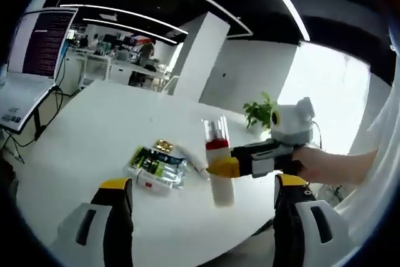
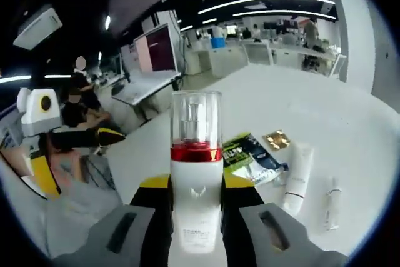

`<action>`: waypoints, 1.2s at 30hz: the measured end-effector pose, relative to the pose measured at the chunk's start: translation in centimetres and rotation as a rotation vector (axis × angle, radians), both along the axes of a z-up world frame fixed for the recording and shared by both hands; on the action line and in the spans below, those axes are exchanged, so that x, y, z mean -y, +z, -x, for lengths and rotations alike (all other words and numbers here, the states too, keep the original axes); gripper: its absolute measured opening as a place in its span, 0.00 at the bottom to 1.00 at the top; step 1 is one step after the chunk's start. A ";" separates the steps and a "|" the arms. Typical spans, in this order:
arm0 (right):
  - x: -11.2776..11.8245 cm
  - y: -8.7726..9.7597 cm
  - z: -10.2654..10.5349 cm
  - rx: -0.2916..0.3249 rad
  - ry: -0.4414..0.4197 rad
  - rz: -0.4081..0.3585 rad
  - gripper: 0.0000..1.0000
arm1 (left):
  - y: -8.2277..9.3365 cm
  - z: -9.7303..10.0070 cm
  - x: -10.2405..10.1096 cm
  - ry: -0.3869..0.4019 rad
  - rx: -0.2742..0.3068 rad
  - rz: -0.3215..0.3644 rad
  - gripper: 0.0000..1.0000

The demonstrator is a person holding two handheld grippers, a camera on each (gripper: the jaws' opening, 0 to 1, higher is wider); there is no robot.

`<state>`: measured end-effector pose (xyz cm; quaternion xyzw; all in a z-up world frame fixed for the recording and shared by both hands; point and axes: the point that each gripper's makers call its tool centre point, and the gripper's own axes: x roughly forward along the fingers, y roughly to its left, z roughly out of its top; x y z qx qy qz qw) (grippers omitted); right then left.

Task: Arrange the skincare products in the storage area until every visible bottle or jar stands upright without overlapping.

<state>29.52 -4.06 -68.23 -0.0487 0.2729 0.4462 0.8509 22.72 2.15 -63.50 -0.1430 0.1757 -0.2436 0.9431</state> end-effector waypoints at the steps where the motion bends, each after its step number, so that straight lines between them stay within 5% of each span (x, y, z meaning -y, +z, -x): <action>1: 0.1 0.0 0.2 0.003 -0.003 -0.006 0.27 | 0.2 0.0 0.4 -0.014 0.002 0.000 0.88; 7: 0.5 1.3 2.4 0.054 -0.017 -0.032 0.27 | 1.7 -0.3 2.4 -0.058 0.007 0.020 0.91; 16: -0.5 3.8 5.6 0.206 0.017 -0.028 0.28 | 2.8 -1.1 4.7 -0.073 -0.016 0.077 0.62; 23: -1.1 4.6 6.7 0.214 0.010 -0.047 0.28 | 3.1 -0.7 6.0 -0.071 0.009 0.011 0.50; 29: -1.6 5.1 7.6 0.204 0.011 -0.058 0.28 | 2.9 -0.5 5.2 -0.004 0.006 0.004 0.33; 36: -2.7 5.3 8.5 0.201 0.049 -0.046 0.28 | 3.0 0.0 4.5 0.027 0.035 -0.012 0.33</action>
